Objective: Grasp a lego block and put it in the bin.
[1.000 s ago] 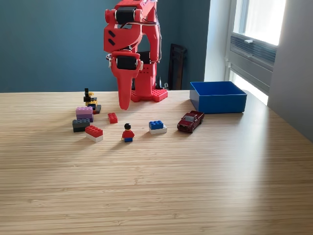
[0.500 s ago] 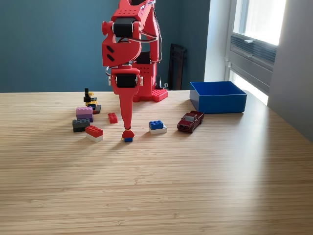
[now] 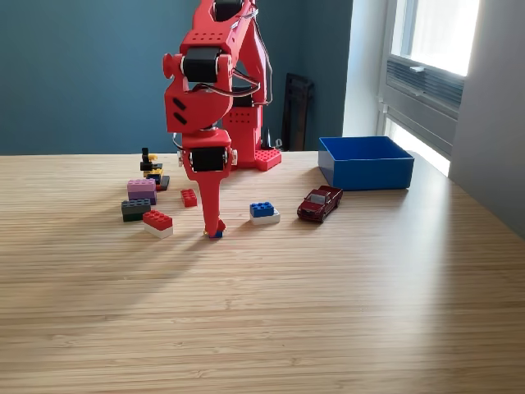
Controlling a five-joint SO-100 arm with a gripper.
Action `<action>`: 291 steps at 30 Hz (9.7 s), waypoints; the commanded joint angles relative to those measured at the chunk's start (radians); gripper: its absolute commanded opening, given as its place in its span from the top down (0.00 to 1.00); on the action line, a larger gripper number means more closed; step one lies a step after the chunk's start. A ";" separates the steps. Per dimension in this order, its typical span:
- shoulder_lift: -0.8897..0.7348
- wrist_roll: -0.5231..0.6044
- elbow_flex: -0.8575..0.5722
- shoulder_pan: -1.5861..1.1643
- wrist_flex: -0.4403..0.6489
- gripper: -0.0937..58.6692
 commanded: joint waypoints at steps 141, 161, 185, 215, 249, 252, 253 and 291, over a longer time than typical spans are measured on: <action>0.531 0.245 0.152 -0.425 0.262 0.97; 0.548 0.201 0.212 -0.149 0.261 0.67; 0.529 0.023 0.219 -0.252 0.133 0.48; 0.149 0.064 0.120 -0.291 0.035 0.58; 0.135 0.275 -0.230 -0.399 0.393 1.00; 0.218 0.291 -0.219 -0.469 0.411 1.00; 0.245 0.295 -0.207 -0.497 0.417 1.00; 0.403 0.558 -0.032 -1.445 0.408 0.58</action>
